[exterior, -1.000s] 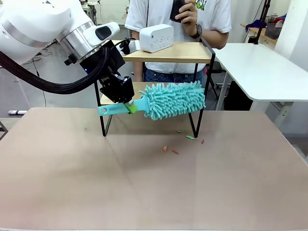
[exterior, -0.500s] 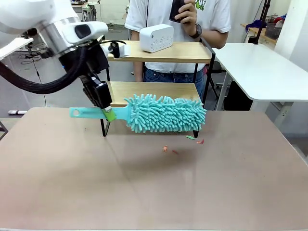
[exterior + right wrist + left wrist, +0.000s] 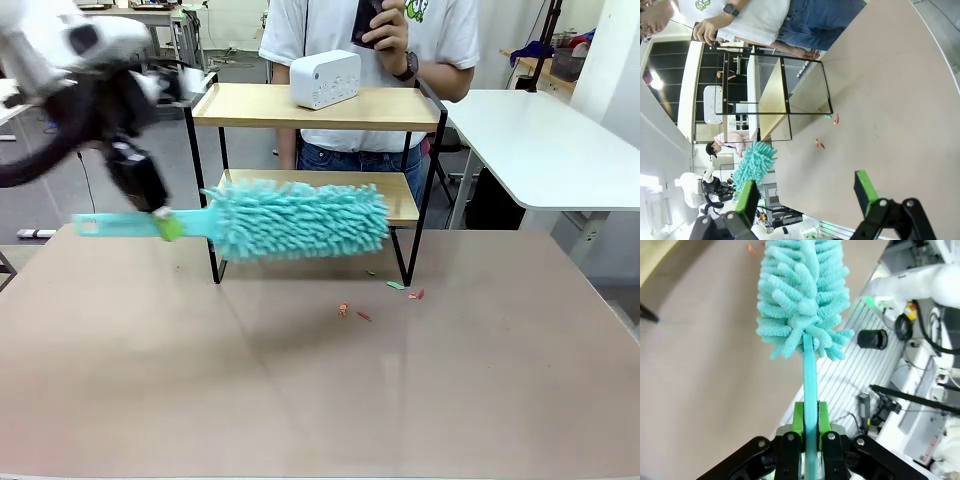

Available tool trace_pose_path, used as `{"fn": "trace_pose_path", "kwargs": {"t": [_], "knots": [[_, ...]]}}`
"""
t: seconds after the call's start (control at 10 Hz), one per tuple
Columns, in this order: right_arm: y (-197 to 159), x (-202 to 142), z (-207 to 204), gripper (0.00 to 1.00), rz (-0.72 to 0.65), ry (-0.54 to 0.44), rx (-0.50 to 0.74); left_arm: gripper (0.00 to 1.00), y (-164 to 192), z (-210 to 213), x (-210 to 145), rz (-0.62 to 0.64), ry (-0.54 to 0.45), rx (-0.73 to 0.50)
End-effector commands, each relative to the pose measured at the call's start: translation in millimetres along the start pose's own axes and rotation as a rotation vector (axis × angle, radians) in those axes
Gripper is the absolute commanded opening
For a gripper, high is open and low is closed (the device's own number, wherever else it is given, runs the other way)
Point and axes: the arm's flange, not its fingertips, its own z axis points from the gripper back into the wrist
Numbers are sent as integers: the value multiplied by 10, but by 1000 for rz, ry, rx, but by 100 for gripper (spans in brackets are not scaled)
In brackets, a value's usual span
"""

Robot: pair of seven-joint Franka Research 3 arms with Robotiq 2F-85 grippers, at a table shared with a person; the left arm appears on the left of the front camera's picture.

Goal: Clean the shelf.
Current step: Clean the remaining tier of the Shelf with the Duster once objects are removed.

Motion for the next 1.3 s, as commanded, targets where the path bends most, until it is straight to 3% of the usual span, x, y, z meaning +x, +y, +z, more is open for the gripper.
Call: {"fn": "trace_pose_path", "kwargs": {"t": [0.0, 0.1, 0.4, 0.5, 0.7, 0.8, 0.9, 1.2], "knots": [[12, 23, -12, 100, 26, -15, 22, 12, -61, 566, -1061, 30, -88, -59], [12, 23, -12, 100, 26, -15, 22, 12, -56, 734, -1610, 73, -152, -71], [12, 23, -12, 100, 26, -15, 22, 12, 218, 934, -2898, 392, -570, -110], [12, 23, -12, 100, 26, -15, 22, 12, 388, 957, -3076, 519, -708, -115], [12, 23, -12, 100, 26, -15, 22, 12, 820, 988, -2981, 801, -931, -71], [12, 23, -12, 100, 26, -15, 22, 12, 1019, 959, -2789, 890, -898, -116], [12, 23, -12, 100, 26, -15, 22, 12, 657, 1031, -3450, 680, -775, -100], [12, 23, -12, 100, 26, -15, 22, 12, 657, 1031, -3450, 680, -775, -100]]}}
